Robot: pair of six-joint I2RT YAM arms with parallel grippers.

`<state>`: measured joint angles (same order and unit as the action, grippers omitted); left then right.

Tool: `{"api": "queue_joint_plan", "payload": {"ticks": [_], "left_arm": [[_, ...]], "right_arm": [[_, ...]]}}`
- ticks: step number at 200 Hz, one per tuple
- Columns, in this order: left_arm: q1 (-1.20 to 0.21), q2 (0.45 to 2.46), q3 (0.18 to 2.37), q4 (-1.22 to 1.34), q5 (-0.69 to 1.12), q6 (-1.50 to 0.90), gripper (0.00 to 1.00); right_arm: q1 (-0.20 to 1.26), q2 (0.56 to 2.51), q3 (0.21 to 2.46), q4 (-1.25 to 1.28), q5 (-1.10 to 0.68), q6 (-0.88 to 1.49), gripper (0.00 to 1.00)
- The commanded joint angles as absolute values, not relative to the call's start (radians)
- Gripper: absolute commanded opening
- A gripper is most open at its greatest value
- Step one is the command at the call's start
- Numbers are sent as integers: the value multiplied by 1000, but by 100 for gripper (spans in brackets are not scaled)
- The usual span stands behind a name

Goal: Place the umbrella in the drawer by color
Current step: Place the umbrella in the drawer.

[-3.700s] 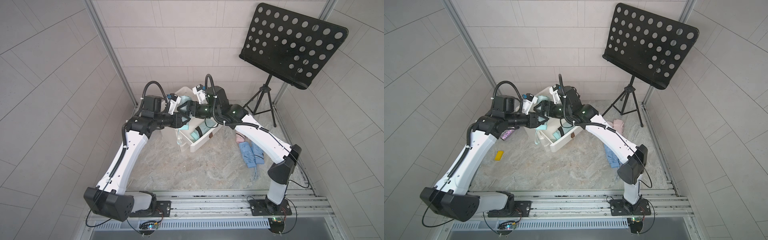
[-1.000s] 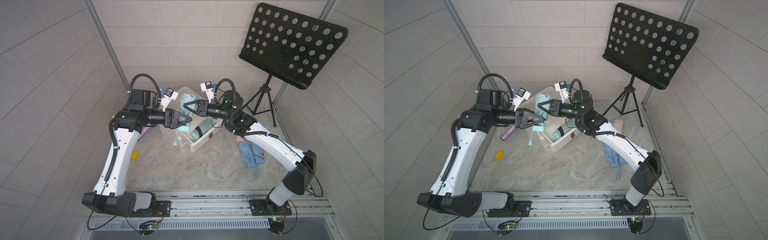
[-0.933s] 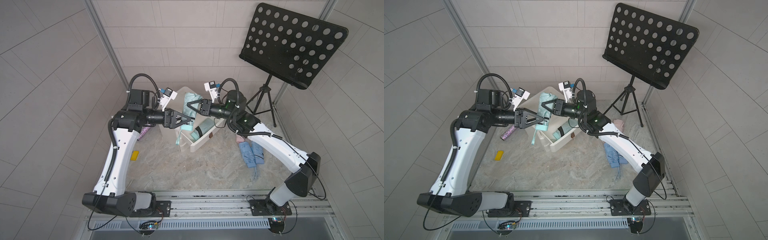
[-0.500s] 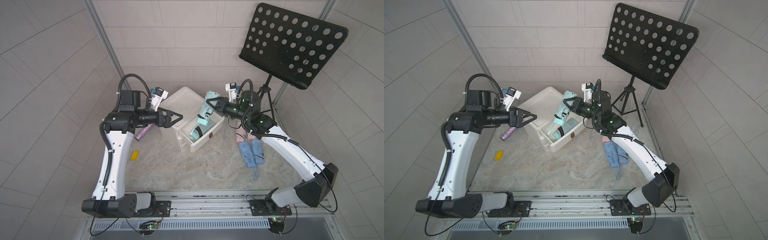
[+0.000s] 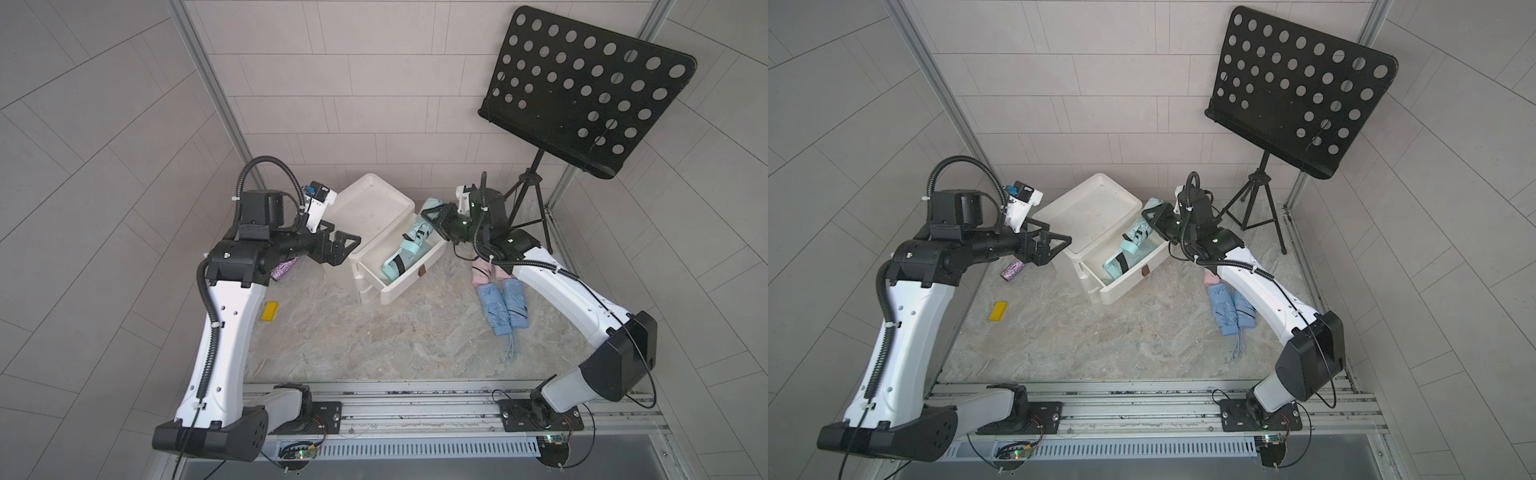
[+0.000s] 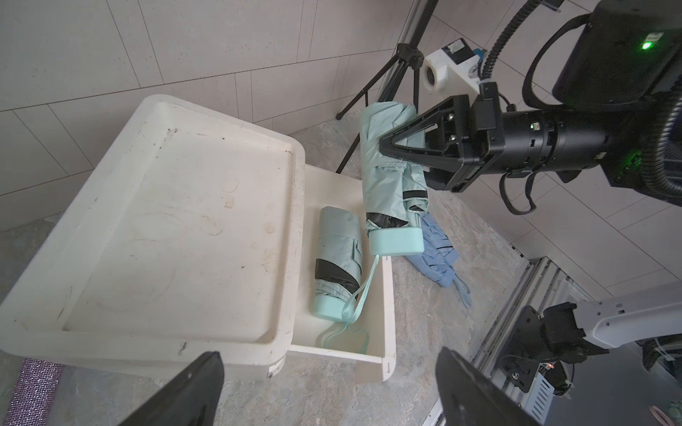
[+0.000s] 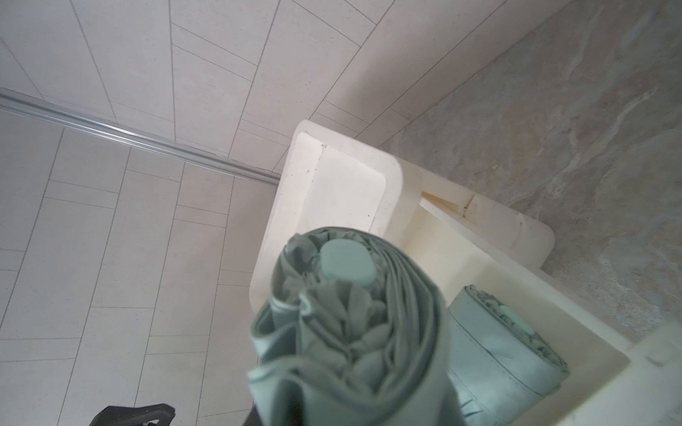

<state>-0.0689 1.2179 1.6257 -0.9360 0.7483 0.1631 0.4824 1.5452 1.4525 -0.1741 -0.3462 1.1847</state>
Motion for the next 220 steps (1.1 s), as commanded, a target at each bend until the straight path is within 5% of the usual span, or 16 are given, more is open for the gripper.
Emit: {"api": "queue_joint_plan", "payload": {"ticks": [1,158,220], "left_arm": [[-76,1210,1623,-891,730,179,97],[-78,1187,1540,-842,732,157,97],[-79,1190,1540,-839,730,158,97]], "right_arm": [[488,1573,1453,-97,-326,1260,27],[564,1806,1567,-86,-351,1336,30],[572,1756,1603,-183,-294,1259,73]]}}
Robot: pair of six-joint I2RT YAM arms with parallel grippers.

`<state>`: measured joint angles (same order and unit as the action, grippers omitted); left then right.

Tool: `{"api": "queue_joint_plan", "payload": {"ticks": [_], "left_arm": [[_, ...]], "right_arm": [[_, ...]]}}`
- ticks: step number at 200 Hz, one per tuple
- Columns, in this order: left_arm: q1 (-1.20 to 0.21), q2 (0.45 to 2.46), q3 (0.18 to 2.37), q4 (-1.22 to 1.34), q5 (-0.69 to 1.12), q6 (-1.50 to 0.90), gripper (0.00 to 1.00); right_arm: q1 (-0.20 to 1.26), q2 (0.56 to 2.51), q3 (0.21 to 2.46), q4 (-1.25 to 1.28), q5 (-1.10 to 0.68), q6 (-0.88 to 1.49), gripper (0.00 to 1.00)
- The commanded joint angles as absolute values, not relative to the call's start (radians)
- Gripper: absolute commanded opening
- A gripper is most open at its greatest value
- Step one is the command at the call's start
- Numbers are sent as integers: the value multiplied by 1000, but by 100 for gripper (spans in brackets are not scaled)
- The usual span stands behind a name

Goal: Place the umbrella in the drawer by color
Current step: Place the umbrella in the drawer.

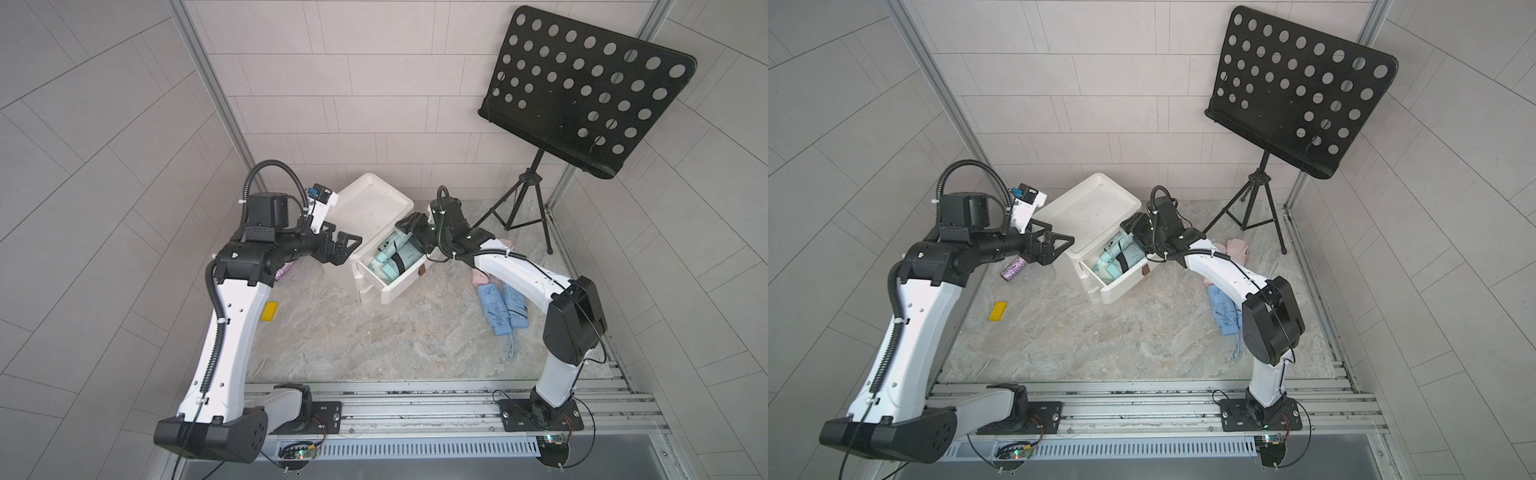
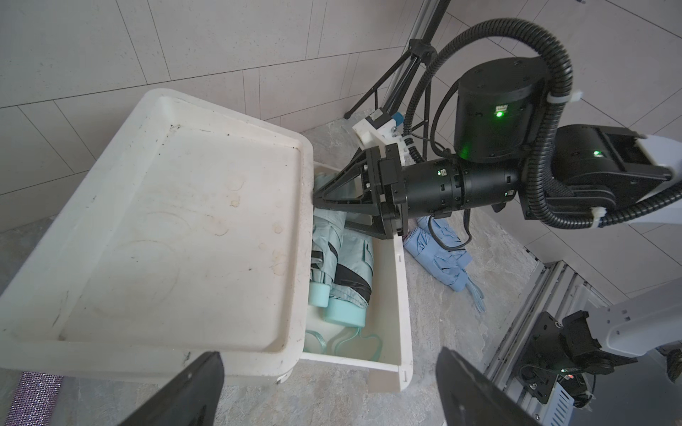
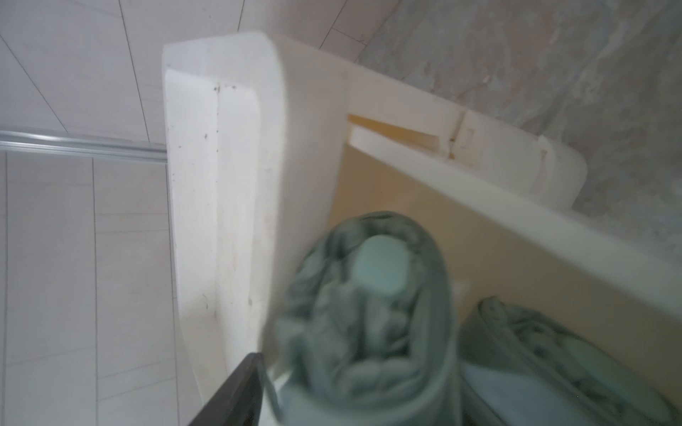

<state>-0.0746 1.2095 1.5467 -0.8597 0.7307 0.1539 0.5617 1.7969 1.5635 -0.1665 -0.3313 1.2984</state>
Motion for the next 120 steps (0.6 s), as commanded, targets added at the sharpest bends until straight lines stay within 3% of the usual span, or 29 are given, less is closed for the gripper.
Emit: {"api": "queue_joint_plan", "payload": {"ticks": [1,73,120], "left_arm": [[-78,1190,1540,-840,729,157,97],[-78,1212,1566,-848,689,157,97],[-72,1258,1630,-876,620,166,97]], "right_arm": [[572,1755,1603,-185,-291,1258,74],[558,1583,1579,-270,-141,1126,78],[522,1514,1611,-323,-155,1027,78]]}}
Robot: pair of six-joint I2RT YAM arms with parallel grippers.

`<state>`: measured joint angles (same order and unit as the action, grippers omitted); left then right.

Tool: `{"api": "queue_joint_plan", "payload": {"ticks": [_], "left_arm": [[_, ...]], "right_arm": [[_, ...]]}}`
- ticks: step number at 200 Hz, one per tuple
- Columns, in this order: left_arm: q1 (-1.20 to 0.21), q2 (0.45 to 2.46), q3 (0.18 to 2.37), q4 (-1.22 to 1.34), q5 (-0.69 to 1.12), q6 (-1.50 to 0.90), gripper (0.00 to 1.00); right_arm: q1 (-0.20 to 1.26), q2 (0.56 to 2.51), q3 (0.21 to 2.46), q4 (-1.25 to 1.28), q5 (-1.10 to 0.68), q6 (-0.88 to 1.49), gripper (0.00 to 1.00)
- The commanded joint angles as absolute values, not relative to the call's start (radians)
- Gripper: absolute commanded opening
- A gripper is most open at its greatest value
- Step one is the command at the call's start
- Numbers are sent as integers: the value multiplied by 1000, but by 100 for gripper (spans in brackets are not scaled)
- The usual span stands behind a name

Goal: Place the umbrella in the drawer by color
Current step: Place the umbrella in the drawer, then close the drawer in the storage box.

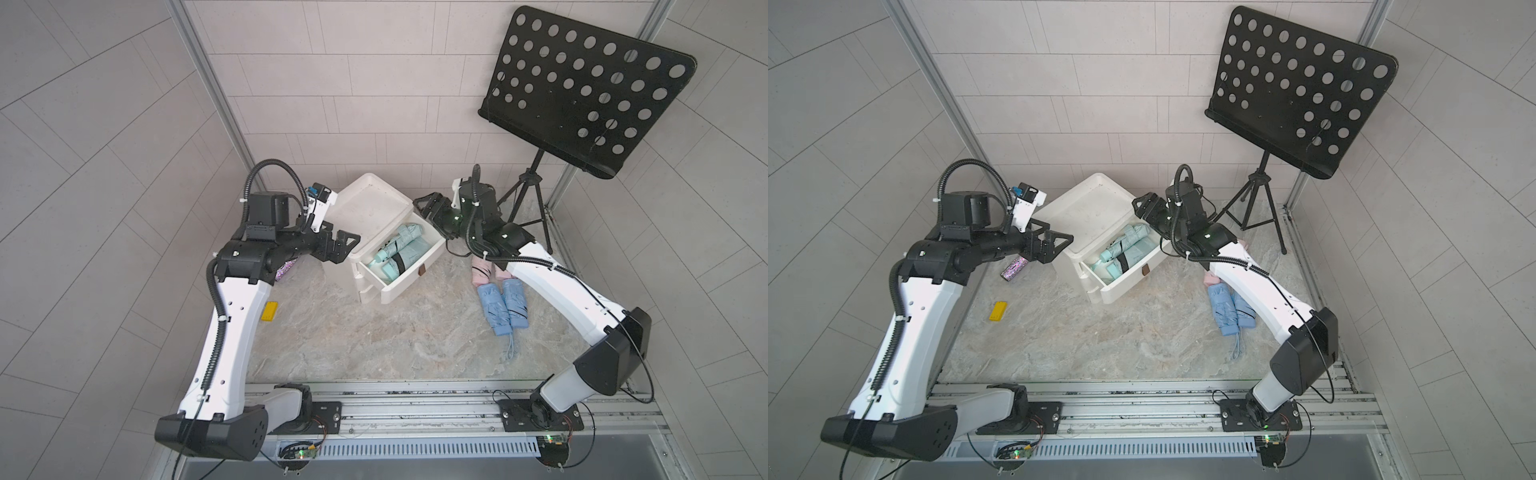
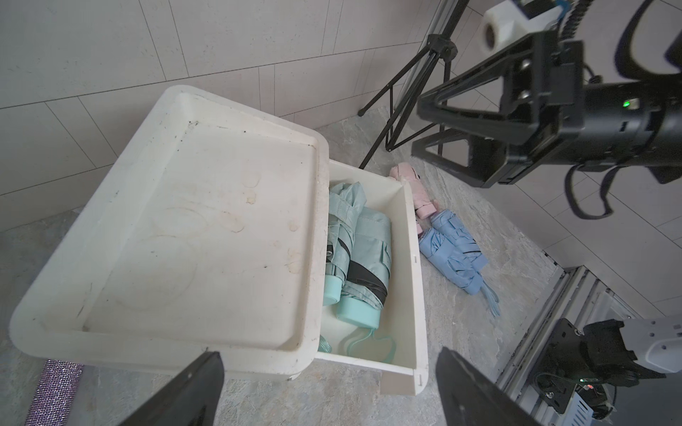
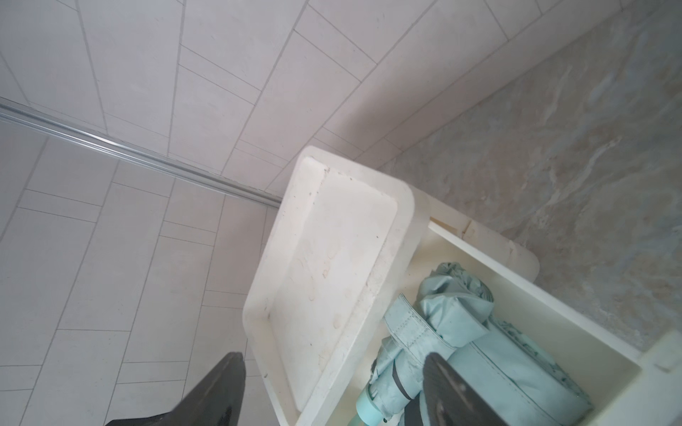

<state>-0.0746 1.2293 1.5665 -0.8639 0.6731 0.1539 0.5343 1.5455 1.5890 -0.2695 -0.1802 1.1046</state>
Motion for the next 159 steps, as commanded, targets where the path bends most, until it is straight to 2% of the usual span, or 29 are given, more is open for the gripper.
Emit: {"api": "queue_joint_plan", "payload": {"ticks": [1,43,84,132,159], "left_arm": [[-72,1262,1632,-878,617,166,97],[-20,1369,1741,-913,556,192,97],[47,1511,1850,-901,510,209,98],[63,1740,2042,-933,461,294,100],[75,1869,2174,-967,498,320,100]], "right_arm": [[522,1512,1610,-325,-154,1024,78],[508,1421,1489,-301,-162,936,79],[508,1305,1271,-237,-153,867,79],[510,1205,1101,-193,-205,818,80],[516,1175,1028,-161,-220,830,80]]}}
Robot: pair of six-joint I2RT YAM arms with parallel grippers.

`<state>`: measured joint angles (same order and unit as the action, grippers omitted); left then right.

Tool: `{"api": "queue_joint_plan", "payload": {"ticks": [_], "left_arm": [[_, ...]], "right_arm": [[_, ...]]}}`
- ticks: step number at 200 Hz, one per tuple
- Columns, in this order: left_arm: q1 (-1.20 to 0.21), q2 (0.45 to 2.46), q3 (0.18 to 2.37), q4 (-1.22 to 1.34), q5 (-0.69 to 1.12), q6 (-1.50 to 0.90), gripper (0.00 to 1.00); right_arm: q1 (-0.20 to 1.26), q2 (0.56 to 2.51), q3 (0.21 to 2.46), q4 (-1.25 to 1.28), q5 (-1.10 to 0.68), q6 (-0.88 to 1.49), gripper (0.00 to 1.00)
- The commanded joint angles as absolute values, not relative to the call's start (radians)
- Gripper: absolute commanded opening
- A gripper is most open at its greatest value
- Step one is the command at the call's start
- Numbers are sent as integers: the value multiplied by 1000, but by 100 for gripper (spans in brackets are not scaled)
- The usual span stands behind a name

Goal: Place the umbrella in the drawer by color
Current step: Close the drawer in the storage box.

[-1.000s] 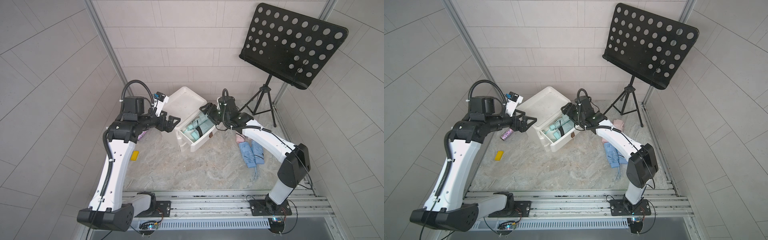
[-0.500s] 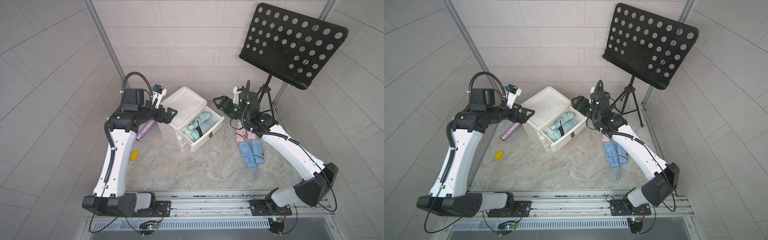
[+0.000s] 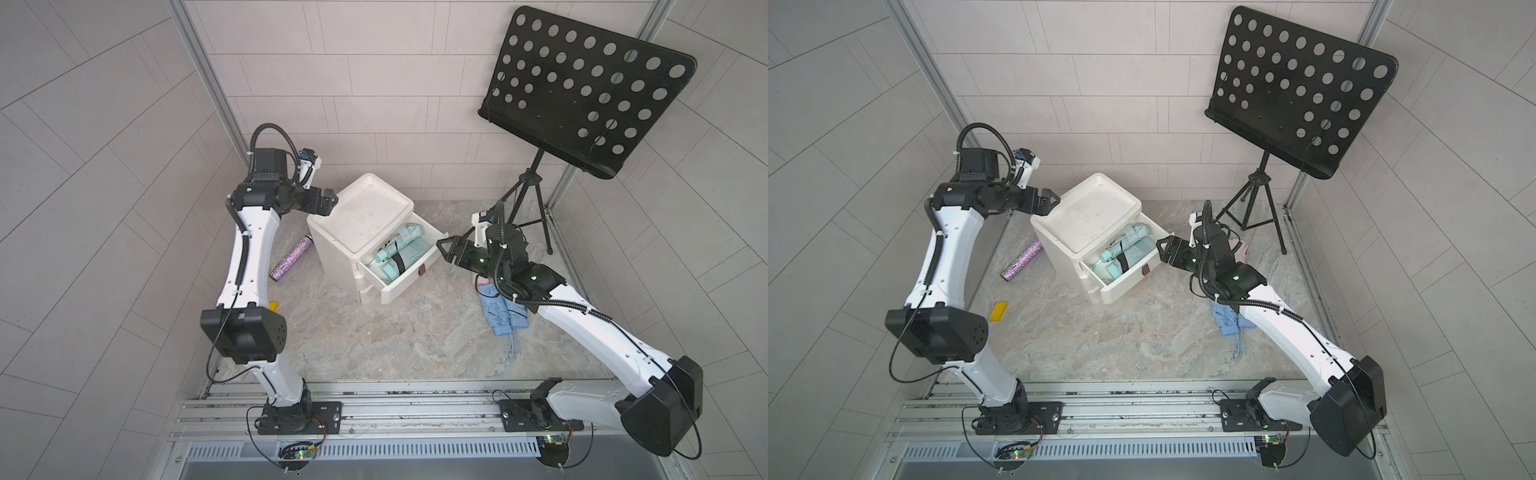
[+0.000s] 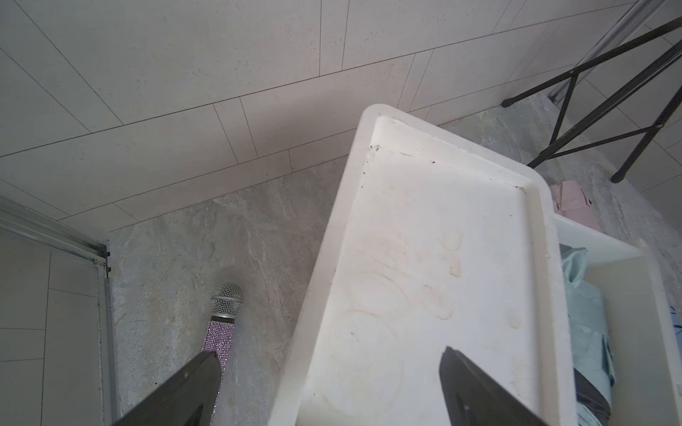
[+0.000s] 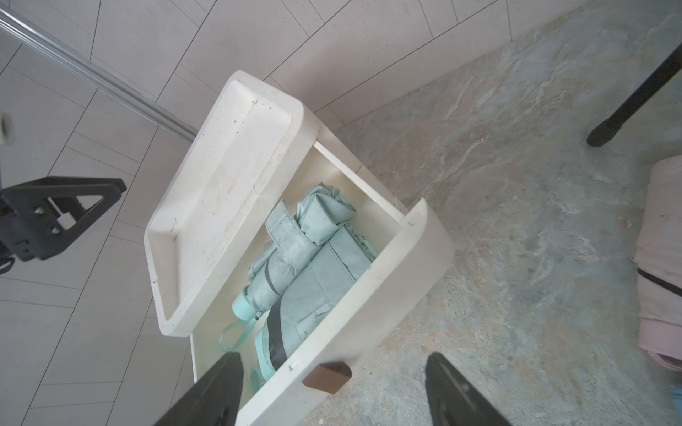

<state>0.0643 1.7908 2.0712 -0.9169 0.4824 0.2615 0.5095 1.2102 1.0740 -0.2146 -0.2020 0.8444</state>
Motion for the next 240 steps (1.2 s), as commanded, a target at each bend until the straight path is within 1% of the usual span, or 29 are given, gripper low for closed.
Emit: {"api": "queue_joint_plan", "payload": {"ticks": [1,18,34,48,62,67,84,91,104,119,125,149,176,240], "left_arm": [[75,1873,2178,-969,500,322,100],[74,1944,2257,-1004,550,336,100],[74,1999,2319,-1032,595,337,100],[74,2030,2353,-1047,633,336,99],[73,2049,2364,-1047,661,337,97],[71,2053,2365,-1048,668,337,96],[68,2066,2365,-1051,683,347,90],[66,2071,2365,-1053,683,351,86],[62,2079,2367,-1061,683,364,79],[57,2086,2366,-1070,681,376,71],[58,2089,2366,-1073,681,381,68],[51,2101,2365,-1080,684,390,60],[42,2111,2365,-1085,691,394,55],[17,2117,2352,-1089,712,405,50]], "right_arm": [[516,1173,1026,-161,-219,831,80],[526,1171,997,-147,-230,841,79],[540,1176,968,-111,-248,848,75],[557,1180,949,-90,-245,852,68],[571,1189,931,-74,-238,856,62],[576,1195,925,-68,-239,857,59],[583,1211,909,-42,-244,863,48],[584,1218,904,-29,-246,866,45],[586,1234,900,-11,-250,868,40],[586,1258,899,5,-253,875,37],[586,1267,898,14,-258,879,36],[587,1308,906,47,-268,887,34],[586,1360,933,77,-280,890,33],[586,1489,1090,77,-303,870,32]]}}
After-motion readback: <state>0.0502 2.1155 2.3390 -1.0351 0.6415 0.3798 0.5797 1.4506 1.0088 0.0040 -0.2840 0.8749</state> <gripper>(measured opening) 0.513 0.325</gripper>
